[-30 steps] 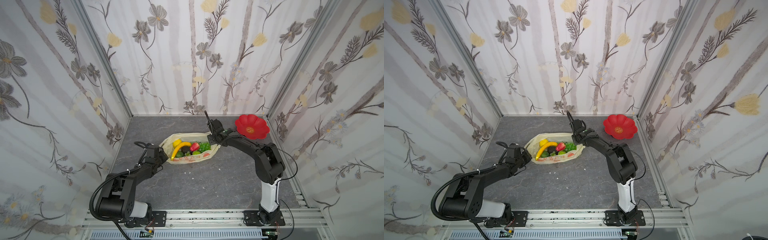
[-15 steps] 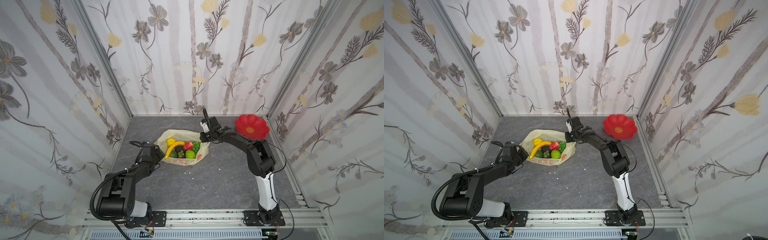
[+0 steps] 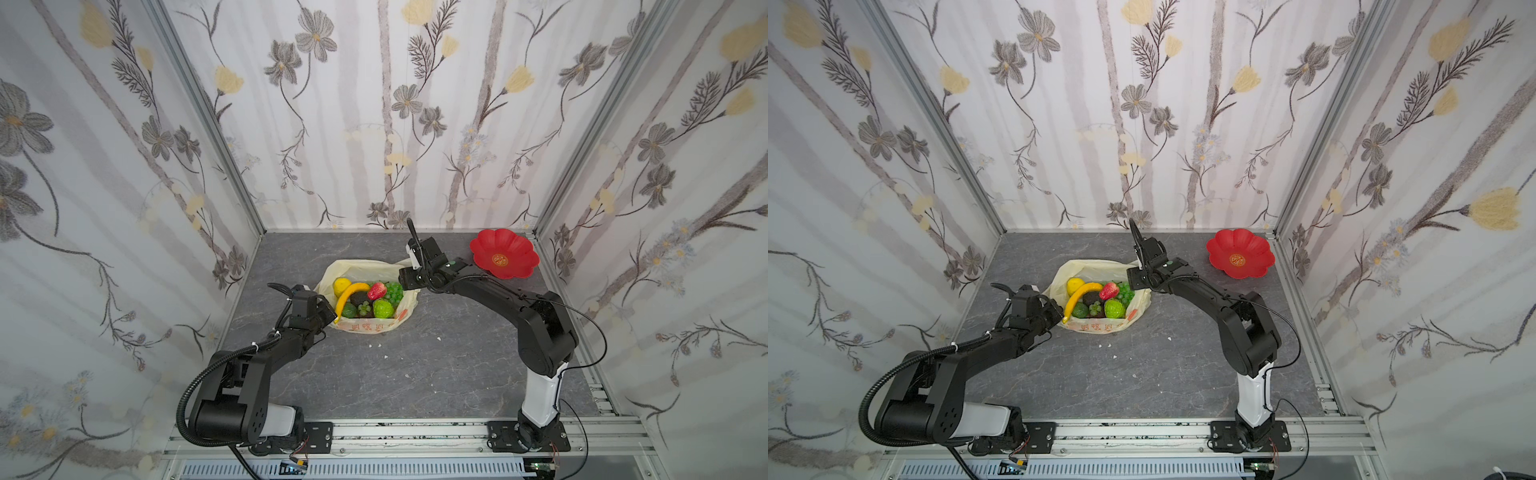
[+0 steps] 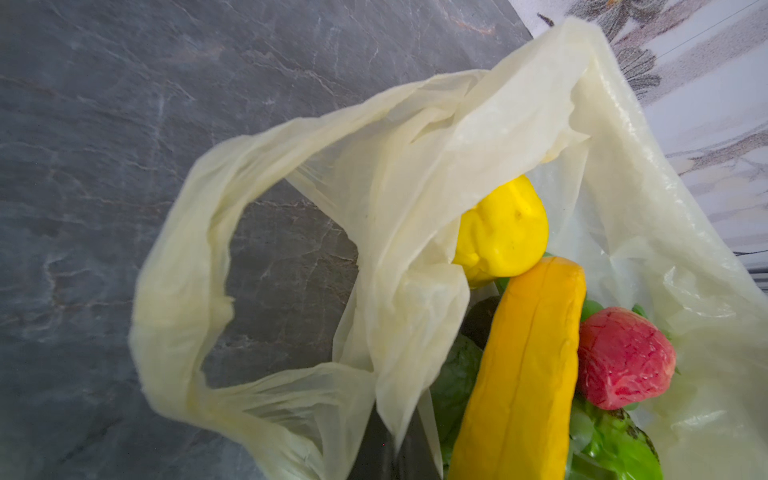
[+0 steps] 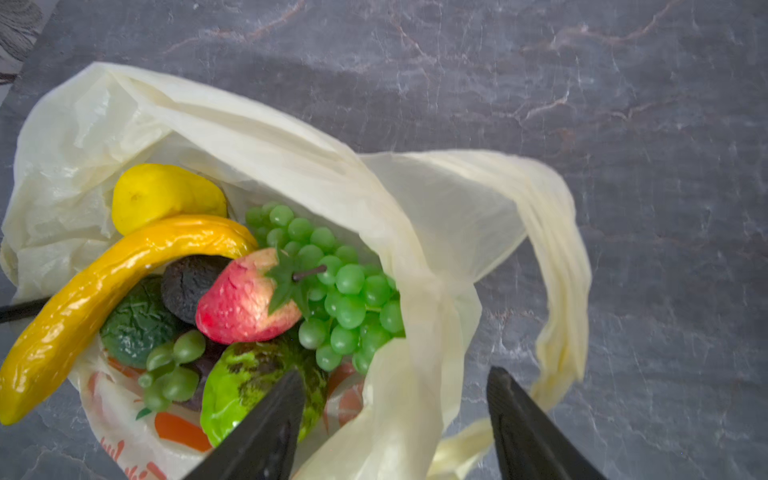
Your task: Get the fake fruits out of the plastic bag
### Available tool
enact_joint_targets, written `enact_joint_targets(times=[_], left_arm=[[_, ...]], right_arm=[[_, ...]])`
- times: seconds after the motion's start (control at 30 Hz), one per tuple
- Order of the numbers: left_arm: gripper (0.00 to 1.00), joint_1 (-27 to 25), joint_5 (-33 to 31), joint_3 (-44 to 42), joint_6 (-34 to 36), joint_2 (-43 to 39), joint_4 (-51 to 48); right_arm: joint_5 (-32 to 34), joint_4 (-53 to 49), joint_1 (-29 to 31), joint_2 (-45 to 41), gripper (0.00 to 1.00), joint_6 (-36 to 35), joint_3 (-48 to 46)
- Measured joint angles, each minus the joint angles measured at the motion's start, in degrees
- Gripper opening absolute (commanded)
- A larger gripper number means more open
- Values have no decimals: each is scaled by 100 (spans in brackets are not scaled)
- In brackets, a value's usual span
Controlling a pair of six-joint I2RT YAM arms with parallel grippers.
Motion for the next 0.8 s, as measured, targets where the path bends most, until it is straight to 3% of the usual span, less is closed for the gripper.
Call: enact_joint_targets(times=[0.17,0.37,0.8], left_arm=[[0,-24,0,-83,11,-70,0],[0,-48,-11,-133,24,-83,-2],[0,-208,-66,-94,61,146,2]], right_arm=[[273,-2,181,-122,65,190,-564],[400,179,271,-101,33,282,-896],[498,745,188,-236,24,527,-1904]])
